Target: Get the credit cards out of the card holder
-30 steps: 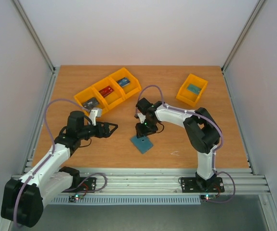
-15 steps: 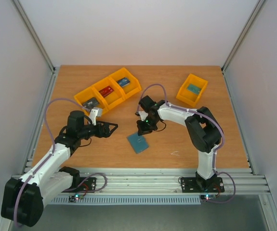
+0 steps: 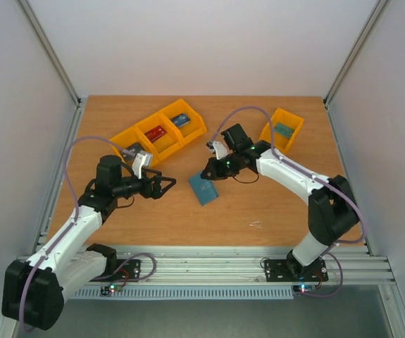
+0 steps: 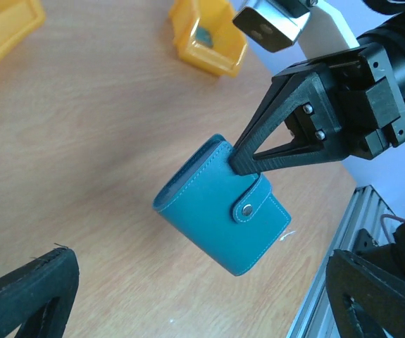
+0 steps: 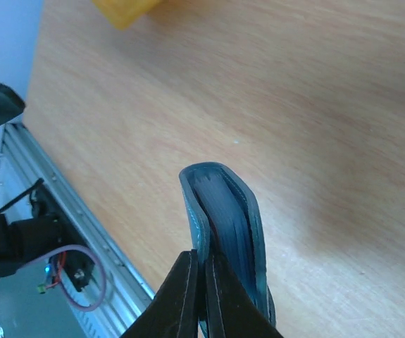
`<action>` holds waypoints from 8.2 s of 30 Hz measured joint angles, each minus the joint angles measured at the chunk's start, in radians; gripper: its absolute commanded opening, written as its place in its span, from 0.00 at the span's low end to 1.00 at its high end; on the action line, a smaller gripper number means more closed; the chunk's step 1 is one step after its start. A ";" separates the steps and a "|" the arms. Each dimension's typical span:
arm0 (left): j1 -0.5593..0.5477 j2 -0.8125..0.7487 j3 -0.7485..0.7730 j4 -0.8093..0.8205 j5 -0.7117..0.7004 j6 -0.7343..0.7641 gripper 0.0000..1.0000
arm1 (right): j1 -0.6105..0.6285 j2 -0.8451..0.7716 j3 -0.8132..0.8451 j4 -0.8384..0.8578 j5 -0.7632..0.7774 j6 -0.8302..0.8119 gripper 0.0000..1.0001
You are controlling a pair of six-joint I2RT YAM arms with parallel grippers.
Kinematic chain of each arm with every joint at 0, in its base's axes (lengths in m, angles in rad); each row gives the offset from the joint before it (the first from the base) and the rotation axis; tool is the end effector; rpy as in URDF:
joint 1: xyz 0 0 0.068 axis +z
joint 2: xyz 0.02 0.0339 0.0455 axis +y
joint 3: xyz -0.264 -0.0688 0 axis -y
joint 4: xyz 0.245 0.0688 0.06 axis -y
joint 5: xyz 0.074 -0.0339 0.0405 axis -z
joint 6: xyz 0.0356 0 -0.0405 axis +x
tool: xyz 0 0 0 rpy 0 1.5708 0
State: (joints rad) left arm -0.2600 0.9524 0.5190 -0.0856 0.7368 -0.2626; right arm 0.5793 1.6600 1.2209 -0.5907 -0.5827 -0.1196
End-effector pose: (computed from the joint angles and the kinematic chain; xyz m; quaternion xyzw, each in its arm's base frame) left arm 0.1887 -0.0750 0.2304 0.1797 0.8071 -0.4219 0.3719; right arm 0.2773 0.2048 0.2377 -0.3881 0.8410 0.3278 0.1862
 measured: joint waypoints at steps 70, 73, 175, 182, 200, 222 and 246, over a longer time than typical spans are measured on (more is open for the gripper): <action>-0.115 -0.156 0.248 -0.024 -0.212 -0.265 0.00 | 0.518 0.090 0.794 -0.361 0.956 -0.066 0.33; -0.116 -0.149 0.248 -0.039 -0.219 -0.266 0.00 | 0.523 0.108 0.807 -0.387 0.986 -0.052 0.35; -0.121 -0.140 0.204 -0.009 -0.320 -0.288 0.00 | 0.497 0.241 0.949 -0.506 0.959 0.042 0.01; -0.117 -0.138 0.184 0.010 -0.318 -0.275 0.00 | 0.463 0.223 0.908 -0.481 0.892 0.005 0.01; -0.134 -0.167 0.226 -0.055 -0.171 -0.106 0.00 | 0.234 -0.109 0.546 -0.341 0.661 -0.138 0.45; -0.132 -0.187 0.300 0.105 0.334 -0.014 0.22 | 0.233 -0.233 0.523 -0.209 -0.186 -0.314 0.01; -0.135 -0.220 0.283 0.050 0.161 -0.043 0.00 | 0.229 -0.231 0.578 -0.184 0.018 -0.254 0.55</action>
State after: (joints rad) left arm -0.3950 0.7319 0.8021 -0.0353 0.8974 -0.3054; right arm 0.8085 1.4292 1.7992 -0.7750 -0.5644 -0.3740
